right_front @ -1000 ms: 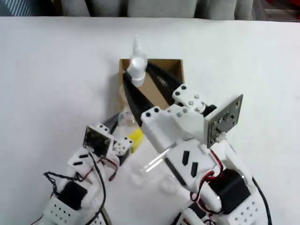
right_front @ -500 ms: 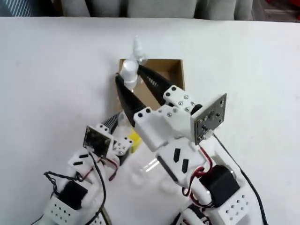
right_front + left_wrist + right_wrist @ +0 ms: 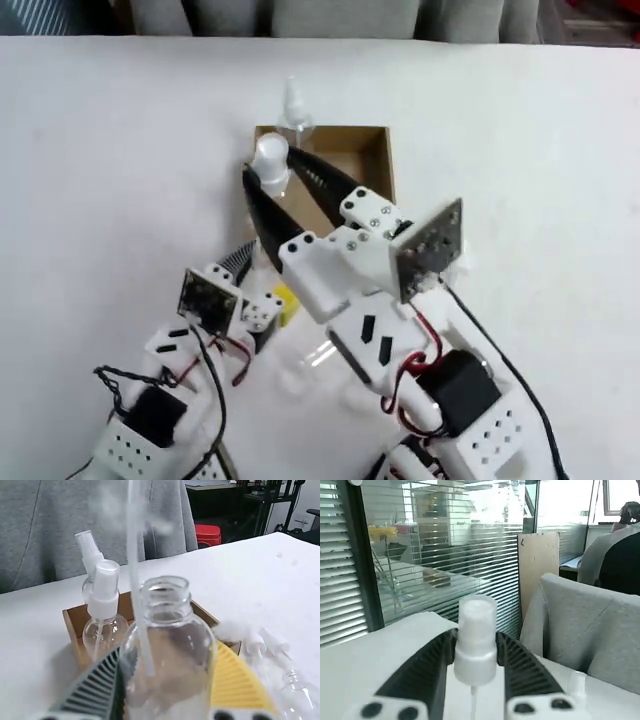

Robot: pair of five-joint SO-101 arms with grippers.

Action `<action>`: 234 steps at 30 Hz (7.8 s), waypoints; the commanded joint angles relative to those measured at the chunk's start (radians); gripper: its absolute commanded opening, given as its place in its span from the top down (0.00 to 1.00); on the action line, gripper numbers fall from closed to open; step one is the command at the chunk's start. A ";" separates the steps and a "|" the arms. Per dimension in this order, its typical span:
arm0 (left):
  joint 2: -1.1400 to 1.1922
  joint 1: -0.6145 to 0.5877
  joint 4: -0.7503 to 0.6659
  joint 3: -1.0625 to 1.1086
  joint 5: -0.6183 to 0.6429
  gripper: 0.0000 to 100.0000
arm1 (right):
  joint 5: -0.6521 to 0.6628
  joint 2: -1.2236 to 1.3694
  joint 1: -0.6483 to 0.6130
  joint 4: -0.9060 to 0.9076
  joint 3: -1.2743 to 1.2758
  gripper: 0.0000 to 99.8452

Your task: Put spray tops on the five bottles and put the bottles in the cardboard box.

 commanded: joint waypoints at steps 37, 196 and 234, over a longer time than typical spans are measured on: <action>-0.008 0.004 0.000 -0.003 -0.009 0.94 | -0.011 0.001 0.085 -0.002 -0.138 0.98; -0.008 -0.073 0.012 -0.003 -0.008 0.94 | -0.012 0.183 0.504 0.148 0.376 0.98; 0.099 -0.114 -0.442 -0.164 0.000 0.94 | 0.117 0.182 0.900 0.148 0.658 0.98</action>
